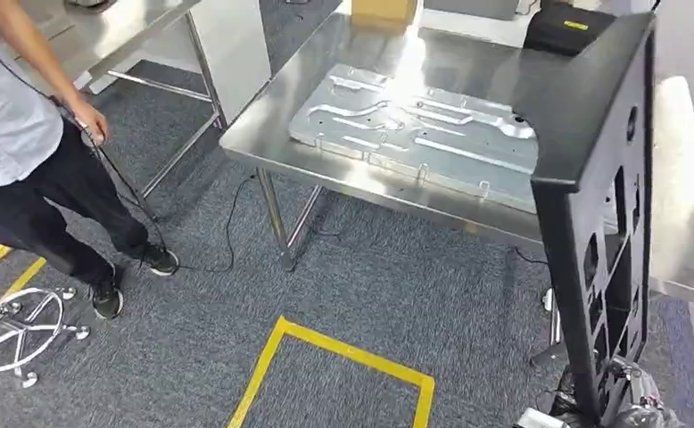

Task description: Take the parts from the cabinet and place them on the table.

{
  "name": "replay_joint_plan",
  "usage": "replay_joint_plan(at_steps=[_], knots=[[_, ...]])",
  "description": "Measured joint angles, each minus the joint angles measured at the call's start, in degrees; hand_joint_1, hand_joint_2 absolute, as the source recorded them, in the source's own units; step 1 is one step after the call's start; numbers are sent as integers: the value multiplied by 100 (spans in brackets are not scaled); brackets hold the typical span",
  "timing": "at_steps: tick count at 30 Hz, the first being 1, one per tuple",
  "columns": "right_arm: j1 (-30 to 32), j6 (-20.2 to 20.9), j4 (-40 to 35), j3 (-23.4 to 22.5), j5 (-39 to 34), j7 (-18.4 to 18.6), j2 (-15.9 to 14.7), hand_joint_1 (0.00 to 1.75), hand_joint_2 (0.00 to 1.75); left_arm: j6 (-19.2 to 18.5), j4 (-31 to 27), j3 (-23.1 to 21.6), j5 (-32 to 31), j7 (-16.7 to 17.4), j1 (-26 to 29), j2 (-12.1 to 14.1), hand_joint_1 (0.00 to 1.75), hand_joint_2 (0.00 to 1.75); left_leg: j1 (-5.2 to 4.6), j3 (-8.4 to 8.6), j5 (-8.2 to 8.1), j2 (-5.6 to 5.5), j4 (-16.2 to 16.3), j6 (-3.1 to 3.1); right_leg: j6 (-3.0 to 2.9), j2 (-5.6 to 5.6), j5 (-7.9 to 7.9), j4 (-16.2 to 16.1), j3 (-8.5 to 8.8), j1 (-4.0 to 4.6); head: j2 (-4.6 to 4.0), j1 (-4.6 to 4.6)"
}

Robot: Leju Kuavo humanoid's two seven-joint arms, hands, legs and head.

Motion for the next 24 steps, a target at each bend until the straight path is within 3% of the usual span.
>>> replay_joint_plan(at_steps=[3,4,5,7,8,9,10,12,13,14,17,19,20,23,24], knots=[[-8,-2,-7,-4,-4,0,-2,175,175,0,0,-7,-15,-4,-24,0,0,175,25,73,-93,20,-19,-87,-122,23,-44,-56,63,-22,0,-9],[-16,-2,-7,-4,-7,-7,-2,175,175,0,0,-9,-20,-9,-26,2,0,175,32,22,-164,18,169,-100,-165,18,-72,-75,116,-14,0,-2],[-32,-2,-7,-6,-7,-11,-4,175,175,0,0,-13,-22,-9,-26,2,0,175,32,-171,-320,18,528,-104,-206,-1,-99,-80,147,-6,0,-11],[-57,-2,-7,-5,-9,-20,-6,175,175,-2,0,-22,-26,-9,-18,2,0,175,31,-759,-645,18,1489,-105,-256,-11,-153,-79,192,30,0,-9],[-61,-2,-7,-4,-7,-28,-11,175,175,-2,0,-26,-39,-9,-5,2,0,175,30,-1027,-682,18,1853,-101,-268,-7,-189,-79,228,51,0,-9],[-61,-2,-7,-5,-9,-35,-15,175,175,-2,0,-31,-44,-9,9,2,0,175,30,-1143,-556,18,1899,-86,-274,6,-224,-79,273,66,0,-9],[-61,-2,-7,-4,-9,-37,-22,175,175,-2,0,-35,-59,-7,17,2,0,175,25,-1125,-288,18,1677,-56,-271,24,-267,-80,338,79,0,-11],[-67,-2,-11,-7,-11,-39,-31,175,175,-2,0,-42,-72,-7,15,2,0,175,-11,-823,410,14,710,49,-264,35,-373,-84,502,109,0,-9],[-67,0,-18,-6,-11,-39,-31,175,175,-2,0,-44,-72,-7,22,8,0,175,-40,-718,515,12,418,118,-258,32,-419,-95,510,92,0,-6],[-84,-2,-24,-7,-11,-42,-35,175,175,0,0,-46,-72,-4,19,11,0,175,-72,-650,442,21,335,130,-203,45,-457,-79,515,127,0,13],[-91,-2,-44,-7,-11,-44,-44,175,175,0,0,-72,-74,-4,3,9,0,175,-96,-604,389,24,181,159,-104,30,-412,-106,611,99,0,0],[-99,-2,-52,-7,-11,-44,-59,175,175,0,0,-74,-74,-4,22,11,0,175,-57,-399,399,10,42,194,-74,20,-453,13,605,59,0,2],[-121,-2,-52,-4,-13,-44,-74,175,175,0,0,-79,-74,-4,10,11,0,175,-53,-336,384,9,8,226,-39,22,-548,296,457,60,0,0],[-133,-2,-52,-4,-31,-44,-92,175,175,-7,0,-89,-74,-7,-7,9,0,175,-51,-261,306,9,0,257,40,21,-961,1394,-326,43,0,4],[-129,-2,-52,-6,-31,-44,-96,175,175,-7,2,-90,-74,-4,-5,9,0,175,-50,-213,258,7,1,250,57,21,-932,1517,-504,33,0,2]])
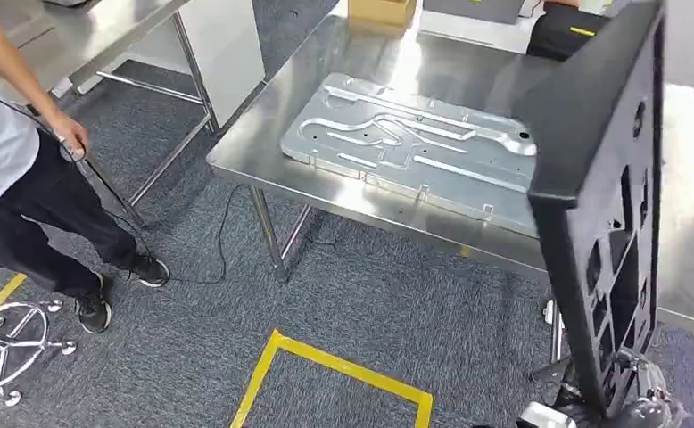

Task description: Take the parts from the cabinet and place them on the table.

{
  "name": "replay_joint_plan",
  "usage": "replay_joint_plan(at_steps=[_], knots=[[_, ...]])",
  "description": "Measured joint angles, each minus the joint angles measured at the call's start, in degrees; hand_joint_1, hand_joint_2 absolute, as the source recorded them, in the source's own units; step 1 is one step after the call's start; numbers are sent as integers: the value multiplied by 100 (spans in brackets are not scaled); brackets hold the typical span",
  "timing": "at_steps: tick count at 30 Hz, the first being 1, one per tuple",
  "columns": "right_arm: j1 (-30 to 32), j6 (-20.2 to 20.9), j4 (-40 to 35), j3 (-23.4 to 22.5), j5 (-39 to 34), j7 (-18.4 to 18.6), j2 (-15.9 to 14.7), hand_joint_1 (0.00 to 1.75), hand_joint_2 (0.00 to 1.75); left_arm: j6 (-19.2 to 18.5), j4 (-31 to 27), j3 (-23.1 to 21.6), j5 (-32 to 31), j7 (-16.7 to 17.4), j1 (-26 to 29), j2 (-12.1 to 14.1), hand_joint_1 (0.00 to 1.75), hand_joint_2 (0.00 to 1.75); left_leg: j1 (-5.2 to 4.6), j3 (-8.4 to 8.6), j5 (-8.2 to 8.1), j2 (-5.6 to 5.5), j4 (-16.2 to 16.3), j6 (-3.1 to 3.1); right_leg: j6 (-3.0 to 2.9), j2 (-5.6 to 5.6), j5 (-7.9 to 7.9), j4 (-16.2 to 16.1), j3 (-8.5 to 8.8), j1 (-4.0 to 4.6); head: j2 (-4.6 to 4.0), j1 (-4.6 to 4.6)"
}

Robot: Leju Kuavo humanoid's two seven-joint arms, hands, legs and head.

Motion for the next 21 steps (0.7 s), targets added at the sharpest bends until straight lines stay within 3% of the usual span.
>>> replay_joint_plan(at_steps=[1,4,5,6,7,8,10,11,14,15,16,17,19,20,21], knots=[[-2,2,0,0,0,0,-4,175,175,0,-2,0,0,0,10,0,0,175,6,67,-48,-4,1,-14,10,-2,187,-139,-28,-17,0,2],[-2,0,0,0,-7,-7,-13,175,175,0,0,-2,-2,2,26,0,0,175,47,302,-232,-13,16,-92,31,-19,1141,-1391,348,-53,0,4],[-12,2,11,2,-15,-7,-13,175,175,0,0,0,-2,2,23,0,0,175,40,360,-272,-19,31,-138,4,-31,966,-1397,324,-13,0,13],[-17,2,4,2,-17,-11,-15,175,175,0,0,-2,-2,6,3,0,0,175,34,311,-300,-23,30,-182,-97,-59,793,-1407,314,18,0,15],[0,2,-2,0,-18,-11,-17,175,175,0,0,-2,-2,4,-3,0,0,175,29,309,-352,-16,20,-230,-151,-51,990,-1425,344,35,0,15],[5,2,0,0,-24,-11,-17,175,175,2,0,-2,-2,4,4,0,0,175,20,379,-322,-8,73,-271,-210,-29,973,-1435,356,17,0,7],[-3,2,-13,0,-24,-11,-20,175,175,9,0,-2,-2,4,-2,2,0,175,39,384,-375,-10,149,-320,-272,-15,955,-1480,466,-2,0,4],[-5,2,-17,0,-24,-13,-22,175,175,9,0,-2,-2,4,-8,0,0,175,44,271,-393,-9,408,-326,-308,-20,932,-1486,505,1,0,11],[-14,2,-20,0,-24,-13,-20,175,175,7,0,-2,-2,2,-16,0,0,175,47,-555,-961,-7,1662,-339,-384,-24,845,-1487,555,39,0,-7],[-12,2,-20,0,-24,-13,-20,175,175,7,0,-2,-2,4,-1,0,0,175,46,-735,-1011,-7,1846,-341,-398,-17,814,-1487,589,58,0,-11],[-10,2,-20,0,-24,-13,-20,175,175,7,0,-2,-2,4,14,2,0,175,44,-802,-911,-7,1799,-321,-401,0,778,-1487,638,77,0,-7],[-10,2,-20,0,-24,-13,-20,175,175,7,0,-2,-4,4,22,2,0,175,36,-764,-652,-8,1519,-294,-403,11,732,-1487,703,97,0,-11],[-13,2,-28,0,-35,-24,-20,175,175,9,0,-2,-7,7,19,2,0,175,-28,-507,102,-8,573,-129,-401,7,636,-1496,854,148,0,-7],[-18,2,-33,0,-44,-30,-20,175,175,9,0,-2,-7,11,29,15,0,175,-67,-448,152,0,400,-40,-397,3,605,-1510,875,133,0,21],[-18,2,-33,0,-54,-37,-22,175,175,15,0,-2,-7,9,12,17,0,175,-120,-484,-118,-2,405,-33,-360,24,585,-1519,898,126,0,16]])
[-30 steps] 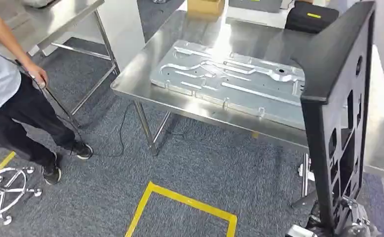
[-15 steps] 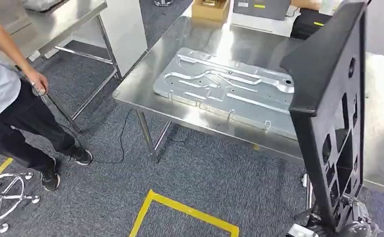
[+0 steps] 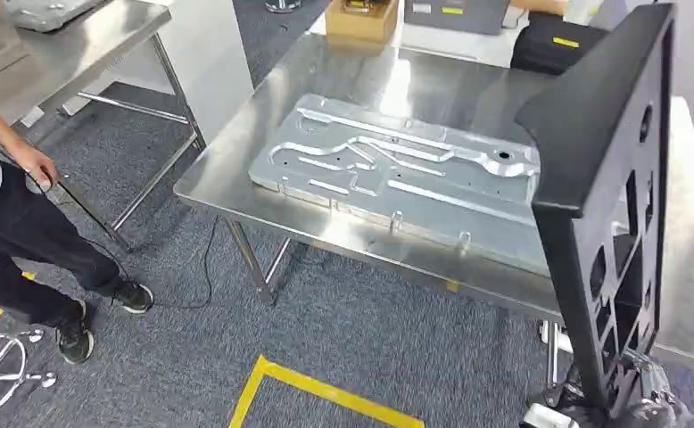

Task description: Take the parts from the cabinet and place them on the table.

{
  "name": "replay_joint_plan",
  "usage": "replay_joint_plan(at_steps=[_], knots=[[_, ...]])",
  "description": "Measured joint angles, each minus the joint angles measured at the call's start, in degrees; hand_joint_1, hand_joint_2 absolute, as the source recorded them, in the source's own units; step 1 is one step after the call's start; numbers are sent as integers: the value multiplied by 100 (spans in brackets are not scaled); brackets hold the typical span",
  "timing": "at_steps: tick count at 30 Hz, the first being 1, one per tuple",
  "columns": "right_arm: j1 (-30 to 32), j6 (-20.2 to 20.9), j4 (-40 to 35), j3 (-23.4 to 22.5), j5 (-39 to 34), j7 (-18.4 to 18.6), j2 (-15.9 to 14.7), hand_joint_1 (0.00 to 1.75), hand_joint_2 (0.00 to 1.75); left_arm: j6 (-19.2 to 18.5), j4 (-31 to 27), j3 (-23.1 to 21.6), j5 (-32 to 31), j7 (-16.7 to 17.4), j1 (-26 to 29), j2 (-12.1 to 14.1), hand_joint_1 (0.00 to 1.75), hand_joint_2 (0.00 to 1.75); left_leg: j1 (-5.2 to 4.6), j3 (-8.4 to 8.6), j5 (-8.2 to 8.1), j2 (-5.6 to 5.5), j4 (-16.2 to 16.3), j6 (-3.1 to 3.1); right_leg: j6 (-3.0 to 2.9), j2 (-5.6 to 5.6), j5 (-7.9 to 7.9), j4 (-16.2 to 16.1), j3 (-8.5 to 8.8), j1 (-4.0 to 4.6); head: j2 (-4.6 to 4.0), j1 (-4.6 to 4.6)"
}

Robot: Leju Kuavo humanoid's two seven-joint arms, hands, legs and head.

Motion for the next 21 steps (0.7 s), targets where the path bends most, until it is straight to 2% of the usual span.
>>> replay_joint_plan(at_steps=[1,2,3,4,5,6,7,8,9,10,11,13,14,15,16,17,19,20,21], knots=[[-6,0,-2,0,-9,-7,0,175,175,0,0,-2,0,0,-22,-2,0,175,-26,81,17,-28,-118,35,44,-18,-23,-9,-15,-29,0,-25],[5,0,0,0,-7,-9,0,175,175,0,0,-2,-2,2,18,-2,0,175,-33,105,210,-30,-242,94,75,-22,25,66,64,-29,0,-25],[10,0,-2,0,-9,-13,0,175,175,-2,0,-2,-2,4,41,2,0,175,-30,195,198,-20,-281,100,104,-21,81,58,103,-31,0,-20],[2,0,-4,0,-7,-18,-7,175,175,0,0,-2,-4,4,38,0,0,175,41,351,268,-15,-387,102,110,-23,19,92,87,-18,0,-25],[6,0,-7,0,-9,-22,-7,175,175,-2,0,-2,-13,4,30,2,0,175,26,429,269,0,-453,96,153,-26,-45,182,92,-36,0,-9],[-9,0,-18,0,-9,-26,-9,175,175,-2,0,-2,-13,4,2,0,0,175,28,455,267,-5,-475,99,181,-21,-183,409,-44,-46,0,-7],[-12,0,-17,0,-16,-31,-9,175,175,-2,0,-4,-15,4,-18,0,0,175,31,463,252,-8,-475,120,228,-21,-362,794,-296,-68,0,0],[-2,0,-17,0,-22,-33,-9,175,175,-2,0,-9,-20,6,-31,0,0,175,31,482,230,-15,-475,110,265,-22,-494,1145,-541,-98,0,-7],[13,0,-17,-2,-29,-31,-9,175,175,-4,0,-11,-28,6,-28,0,0,175,32,505,196,-14,-474,104,289,-24,-553,1364,-736,-121,0,-3],[23,0,-15,-2,-29,-33,-9,175,175,-4,0,-11,-35,9,-14,0,0,175,38,544,157,-15,-470,92,329,-25,-482,1379,-832,-147,0,-7],[23,0,-15,-2,-29,-33,-9,175,175,-7,0,-15,-44,9,-4,-2,0,175,52,611,109,-20,-468,64,360,-29,-237,1154,-812,-171,0,-5],[23,0,-17,-2,-33,-39,-15,175,175,-9,2,-24,-55,9,14,-11,0,175,93,752,-12,-18,-450,4,411,-35,464,296,-552,-209,0,-3],[15,0,-15,-2,-48,-44,-20,175,175,-9,4,-26,-59,9,17,-11,0,175,102,751,-63,-21,-447,-36,389,-27,547,127,-482,-205,0,2],[14,0,-11,-4,-57,-44,-26,175,175,-9,7,-28,-61,9,-6,-15,0,175,99,774,-86,-36,-399,-72,363,-52,293,47,-584,-142,0,4],[14,0,-30,-4,-57,-55,-31,175,175,-11,7,-33,-63,11,-29,-18,0,175,94,721,-118,-34,-406,-125,269,-68,297,80,-555,-116,0,4],[37,0,-46,-4,-57,-61,-35,175,175,-13,7,-37,-70,11,-23,-17,0,175,94,773,-151,-31,-399,-168,211,-54,444,43,-541,-113,0,6],[14,0,-68,-7,-59,-63,-42,175,175,-13,7,-37,-77,13,-18,-17,0,175,91,822,-167,-27,-331,-222,133,-27,412,8,-434,-152,0,-3],[8,0,-83,-9,-64,-63,-42,175,175,-13,9,-37,-79,11,-26,-15,0,175,115,795,-233,-20,-184,-245,93,-41,385,-28,-381,-151,0,4],[-5,0,-96,-9,-66,-72,-46,175,175,-15,9,-39,-81,11,-39,-18,0,175,120,618,-340,-16,120,-272,59,-51,364,-42,-342,-150,0,-16]])
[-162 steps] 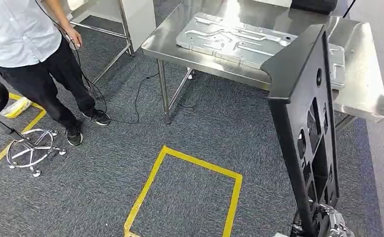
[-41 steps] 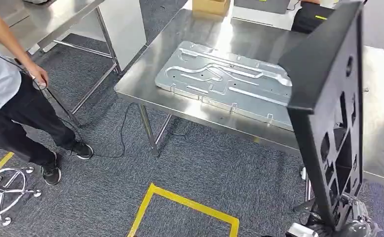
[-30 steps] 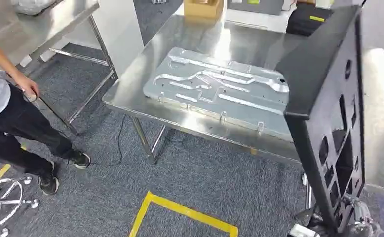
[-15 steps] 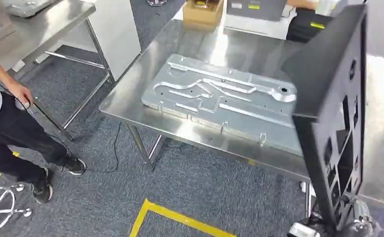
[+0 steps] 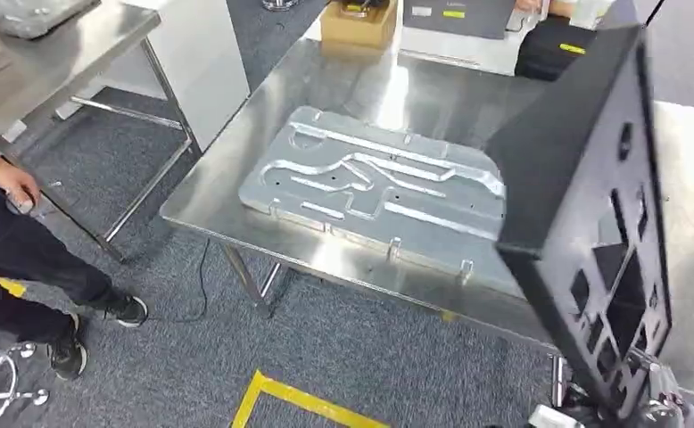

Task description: Take the parts from the cabinet and place them on the table.

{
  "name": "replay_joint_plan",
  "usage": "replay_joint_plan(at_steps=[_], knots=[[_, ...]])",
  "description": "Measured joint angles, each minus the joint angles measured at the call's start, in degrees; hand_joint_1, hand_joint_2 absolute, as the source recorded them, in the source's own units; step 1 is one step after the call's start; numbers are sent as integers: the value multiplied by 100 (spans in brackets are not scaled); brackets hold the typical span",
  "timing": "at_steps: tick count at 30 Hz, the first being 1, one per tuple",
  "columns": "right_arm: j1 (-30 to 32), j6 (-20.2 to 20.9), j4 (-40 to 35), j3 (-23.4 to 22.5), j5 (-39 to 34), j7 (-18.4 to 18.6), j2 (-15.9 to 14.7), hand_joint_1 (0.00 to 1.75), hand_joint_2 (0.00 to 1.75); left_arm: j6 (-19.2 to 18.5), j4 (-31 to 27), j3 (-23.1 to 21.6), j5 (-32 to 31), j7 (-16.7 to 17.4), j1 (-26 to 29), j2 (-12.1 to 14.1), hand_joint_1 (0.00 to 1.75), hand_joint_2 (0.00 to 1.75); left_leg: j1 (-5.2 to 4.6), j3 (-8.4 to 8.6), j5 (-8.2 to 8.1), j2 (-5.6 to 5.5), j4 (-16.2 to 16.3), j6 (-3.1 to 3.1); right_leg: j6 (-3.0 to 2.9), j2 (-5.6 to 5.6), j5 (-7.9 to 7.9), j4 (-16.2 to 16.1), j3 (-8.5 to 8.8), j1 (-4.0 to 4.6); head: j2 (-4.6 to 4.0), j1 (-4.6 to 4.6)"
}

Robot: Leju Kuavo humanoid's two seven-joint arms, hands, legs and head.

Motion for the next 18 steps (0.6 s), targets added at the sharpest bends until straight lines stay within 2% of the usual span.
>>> replay_joint_plan(at_steps=[2,3,4,5,8,9,10,14,15,16,17,18], knots=[[-20,0,-11,0,0,-2,-2,175,175,0,0,0,0,0,-2,0,0,175,17,-523,-304,0,807,-25,-33,-5,-47,-2,36,13,0,-2],[-20,0,-11,0,0,-2,-2,175,175,0,0,0,0,0,2,0,0,175,21,-745,-423,1,1095,-27,-36,-4,-80,-1,60,17,0,2],[-17,0,-11,0,0,-2,-4,175,175,0,0,0,0,2,21,0,0,175,23,-902,-408,1,1211,-23,-33,6,-119,0,101,19,0,-3],[-16,0,-11,0,0,-2,-4,175,175,0,0,0,0,2,37,0,0,175,24,-921,-233,1,1073,-20,-25,18,-153,0,151,19,0,0],[-20,0,-16,0,0,-2,-4,175,175,0,0,0,0,2,44,0,0,175,23,-581,746,5,-176,45,27,19,-287,-7,341,19,0,2],[-23,0,-16,0,0,-2,-4,175,175,-2,0,0,0,4,52,2,0,175,-32,-577,497,8,-165,44,60,21,-313,-5,379,36,0,6],[-22,0,-16,0,0,-2,-4,175,175,0,0,0,0,4,38,0,0,175,-48,-586,229,16,-226,73,99,35,-337,-8,361,30,0,-9],[-27,0,-18,0,0,-2,-4,175,175,0,0,-2,0,4,26,0,0,175,-48,-552,240,10,-222,88,115,26,-347,-10,358,28,0,-27],[-25,0,-16,0,0,-2,-7,175,175,0,0,-2,0,4,32,2,0,175,-48,-547,513,11,-298,142,170,28,-358,36,438,35,0,-20],[-29,0,-16,-2,0,-2,-9,175,175,0,0,0,0,4,69,4,0,175,-35,-456,536,6,-317,204,203,26,-351,67,490,45,0,-20],[-52,0,-18,-2,-2,-2,-15,175,175,0,0,-2,0,2,20,2,0,175,-17,-277,524,14,-394,285,256,14,-730,727,132,31,0,-13],[-51,0,-18,-2,-2,-2,-17,175,175,0,0,-2,0,2,12,2,0,175,-29,-266,504,12,-393,307,266,14,-913,1148,-139,34,0,-13]])
